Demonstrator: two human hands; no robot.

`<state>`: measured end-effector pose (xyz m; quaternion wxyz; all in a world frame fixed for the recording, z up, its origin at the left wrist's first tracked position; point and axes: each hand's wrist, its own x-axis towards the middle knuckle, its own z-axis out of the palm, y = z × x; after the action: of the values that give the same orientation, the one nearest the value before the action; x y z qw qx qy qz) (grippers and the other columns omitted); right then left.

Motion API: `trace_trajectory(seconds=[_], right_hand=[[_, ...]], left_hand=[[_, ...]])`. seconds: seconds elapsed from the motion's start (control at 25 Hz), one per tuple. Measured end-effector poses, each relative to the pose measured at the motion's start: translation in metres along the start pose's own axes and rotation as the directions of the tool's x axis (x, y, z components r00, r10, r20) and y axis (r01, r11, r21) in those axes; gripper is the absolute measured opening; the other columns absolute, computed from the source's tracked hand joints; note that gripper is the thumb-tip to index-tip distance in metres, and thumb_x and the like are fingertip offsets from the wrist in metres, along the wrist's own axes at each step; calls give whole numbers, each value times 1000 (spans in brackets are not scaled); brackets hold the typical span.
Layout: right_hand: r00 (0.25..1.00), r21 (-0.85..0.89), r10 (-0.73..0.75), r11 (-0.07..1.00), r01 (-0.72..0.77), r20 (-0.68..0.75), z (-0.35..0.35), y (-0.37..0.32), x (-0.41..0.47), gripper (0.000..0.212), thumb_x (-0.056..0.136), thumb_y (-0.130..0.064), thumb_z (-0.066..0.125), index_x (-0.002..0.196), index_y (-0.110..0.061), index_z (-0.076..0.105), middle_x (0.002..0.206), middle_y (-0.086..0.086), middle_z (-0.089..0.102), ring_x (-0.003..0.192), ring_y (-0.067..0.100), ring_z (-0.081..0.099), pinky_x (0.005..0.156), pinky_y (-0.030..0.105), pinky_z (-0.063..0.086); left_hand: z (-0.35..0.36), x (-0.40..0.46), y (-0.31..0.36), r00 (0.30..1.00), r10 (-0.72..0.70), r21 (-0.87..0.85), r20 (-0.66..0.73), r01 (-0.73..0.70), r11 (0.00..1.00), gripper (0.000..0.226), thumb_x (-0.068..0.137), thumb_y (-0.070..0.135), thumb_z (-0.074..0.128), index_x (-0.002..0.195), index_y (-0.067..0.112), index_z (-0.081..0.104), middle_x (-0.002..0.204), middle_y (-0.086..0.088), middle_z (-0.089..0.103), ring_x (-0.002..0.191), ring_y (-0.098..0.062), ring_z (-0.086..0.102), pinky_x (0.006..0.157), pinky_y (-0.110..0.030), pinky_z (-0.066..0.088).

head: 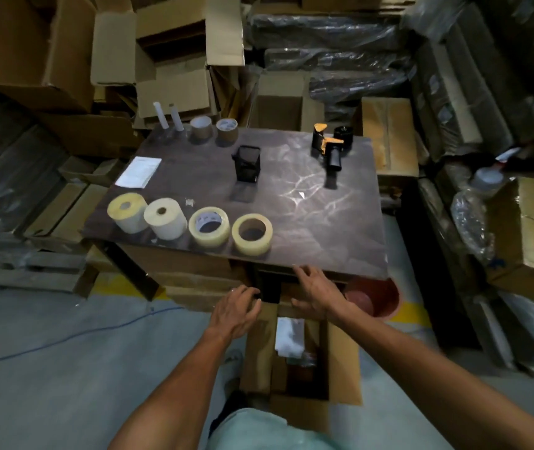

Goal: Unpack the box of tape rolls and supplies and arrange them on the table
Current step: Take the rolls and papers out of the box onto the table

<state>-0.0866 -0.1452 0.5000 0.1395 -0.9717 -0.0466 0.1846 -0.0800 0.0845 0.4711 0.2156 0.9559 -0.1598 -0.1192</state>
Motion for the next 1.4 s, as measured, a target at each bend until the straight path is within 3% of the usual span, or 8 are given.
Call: trace_trajectory(seconds=[0.16,0.52,0.72,0.8,0.88,0.96,1.16,1.4], right_hand=[[991,83,61,994,-71,119,48,27,-52,85,85,-45,65,153,-15,22,148,17,35,129,35,43,102,43,45],[931,182,210,945,-271,299,155,75,-89,62,84,-36,67,138,-12,47,130,20,53,115,35,53,96,38,48],[912,213,271,915,-343,307,228,94,-50,55,86,-35,66,134,-13,50,128,17,56,113,32,55,98,41,48],[899,231,292,897,-376,328,266,107,-28,48,86,-33,67,128,-14,53,126,14,58,110,29,57,96,41,51],[884,278,316,865,-417,343,306,121,-4,55,87,-32,68,136,-14,49,135,13,53,120,30,54,103,41,47],[890,309,317,854,-418,327,350,135,20,70,86,-39,69,145,-12,40,142,12,48,128,31,49,107,39,42],[911,296,325,870,-393,256,464,174,93,69,88,-40,68,144,-10,40,138,14,50,124,30,51,101,36,46],[894,205,372,882,-424,249,588,227,193,53,90,-31,60,136,-9,43,134,13,51,116,29,50,88,32,45]], left_hand=[[45,-50,24,984,-99,-29,151,105,994,45,98,45,42,133,20,55,136,-2,56,123,-23,54,102,-37,45],[129,-76,40,955,-92,-113,280,128,985,37,101,36,44,129,16,58,131,-8,60,117,-27,57,98,-36,47],[210,-56,17,950,-71,-154,303,122,981,31,101,28,47,123,11,60,122,-9,62,109,-23,59,88,-28,44],[256,-42,1,941,-99,-175,324,163,971,33,101,32,46,124,13,60,122,-9,63,106,-22,60,91,-31,49],[301,-21,-17,927,-122,-168,354,191,967,35,100,36,46,128,18,57,124,-9,63,108,-24,60,94,-38,52],[345,-4,-37,915,-138,-155,379,210,965,39,99,35,47,136,23,51,134,-6,57,120,-27,55,102,-37,46],[459,40,-93,944,-155,-257,292,234,938,40,101,32,47,137,18,52,137,-6,54,126,-25,51,104,-38,43],[592,108,-157,929,-180,-145,324,237,961,46,101,29,46,144,15,43,145,-8,46,131,-27,46,107,-39,40]])
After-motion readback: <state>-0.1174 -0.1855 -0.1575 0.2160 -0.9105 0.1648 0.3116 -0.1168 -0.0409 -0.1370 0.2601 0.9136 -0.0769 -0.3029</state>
